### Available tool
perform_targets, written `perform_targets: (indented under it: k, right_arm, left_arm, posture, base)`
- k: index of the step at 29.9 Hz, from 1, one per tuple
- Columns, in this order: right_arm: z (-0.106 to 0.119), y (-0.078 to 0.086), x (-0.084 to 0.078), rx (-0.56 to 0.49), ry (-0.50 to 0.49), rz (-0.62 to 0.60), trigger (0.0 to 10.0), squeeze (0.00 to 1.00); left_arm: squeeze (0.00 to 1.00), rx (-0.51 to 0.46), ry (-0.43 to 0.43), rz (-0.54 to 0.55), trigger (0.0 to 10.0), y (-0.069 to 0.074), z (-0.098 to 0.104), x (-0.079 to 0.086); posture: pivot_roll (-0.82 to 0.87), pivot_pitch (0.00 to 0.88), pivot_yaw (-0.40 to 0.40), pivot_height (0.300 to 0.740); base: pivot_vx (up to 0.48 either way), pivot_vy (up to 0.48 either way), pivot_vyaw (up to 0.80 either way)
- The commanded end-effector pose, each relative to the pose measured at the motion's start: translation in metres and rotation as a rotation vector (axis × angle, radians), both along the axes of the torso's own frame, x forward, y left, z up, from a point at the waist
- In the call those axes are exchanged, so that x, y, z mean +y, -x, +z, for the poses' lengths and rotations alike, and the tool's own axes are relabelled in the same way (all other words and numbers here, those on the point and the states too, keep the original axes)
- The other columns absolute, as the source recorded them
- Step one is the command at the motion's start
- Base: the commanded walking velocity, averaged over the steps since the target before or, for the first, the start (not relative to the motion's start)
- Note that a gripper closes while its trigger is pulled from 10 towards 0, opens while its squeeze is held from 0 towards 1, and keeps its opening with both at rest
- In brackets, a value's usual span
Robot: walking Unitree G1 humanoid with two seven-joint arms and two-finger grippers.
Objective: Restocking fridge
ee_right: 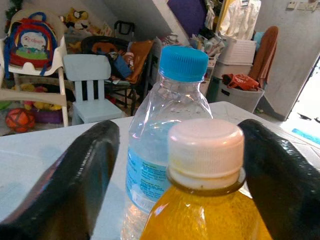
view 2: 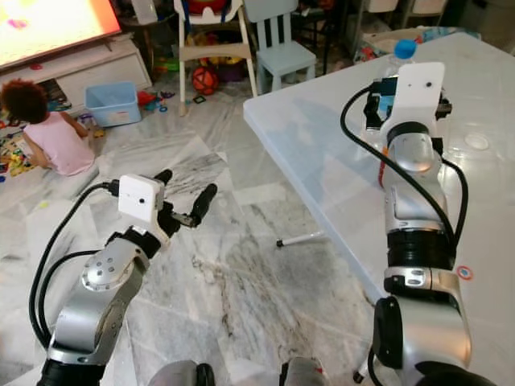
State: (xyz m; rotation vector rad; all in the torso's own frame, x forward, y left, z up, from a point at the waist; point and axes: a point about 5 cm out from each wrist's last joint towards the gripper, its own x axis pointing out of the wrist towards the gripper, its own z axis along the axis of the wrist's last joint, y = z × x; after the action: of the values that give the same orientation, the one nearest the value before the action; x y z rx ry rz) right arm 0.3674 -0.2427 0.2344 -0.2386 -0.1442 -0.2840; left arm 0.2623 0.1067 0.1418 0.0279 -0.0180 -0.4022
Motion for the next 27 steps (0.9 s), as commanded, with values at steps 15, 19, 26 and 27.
perform_targets:
  k: [15, 19, 26, 27]
  right_arm:
    - [-0.013, 0.015, -0.016, 0.080, -0.014, -0.128, 0.0, 0.00]
    - [-0.014, 0.018, -0.018, 0.094, -0.006, -0.145, 0.0, 0.00]
    - [-0.016, 0.025, -0.021, 0.111, -0.009, -0.165, 0.0, 0.00]
    - [-0.017, 0.026, -0.021, 0.113, -0.015, -0.165, 0.0, 0.00]
  left_arm:
    - [0.00, 0.023, 0.011, -0.039, 10.0, 0.003, -0.001, -0.004]
    - [0.00, 0.027, 0.014, -0.048, 10.0, 0.003, -0.002, -0.005]
    - [0.00, 0.035, 0.019, -0.067, 10.0, 0.003, -0.004, -0.009]
    - [0.00, 0.035, 0.020, -0.068, 10.0, 0.003, -0.004, -0.010]
  posture:
    - [-0.02, 0.061, 0.081, 0.740]
    - [-0.02, 0.058, 0.079, 0.740]
    - [-0.03, 0.045, 0.075, 0.740]
    - [-0.03, 0.040, 0.075, 0.740]
  base:
    - [0.000, 0.000, 0.00]
    - [0.000, 0.000, 0.00]
    - [0.000, 0.000, 0.00]
    - [0.000, 0.000, 0.00]
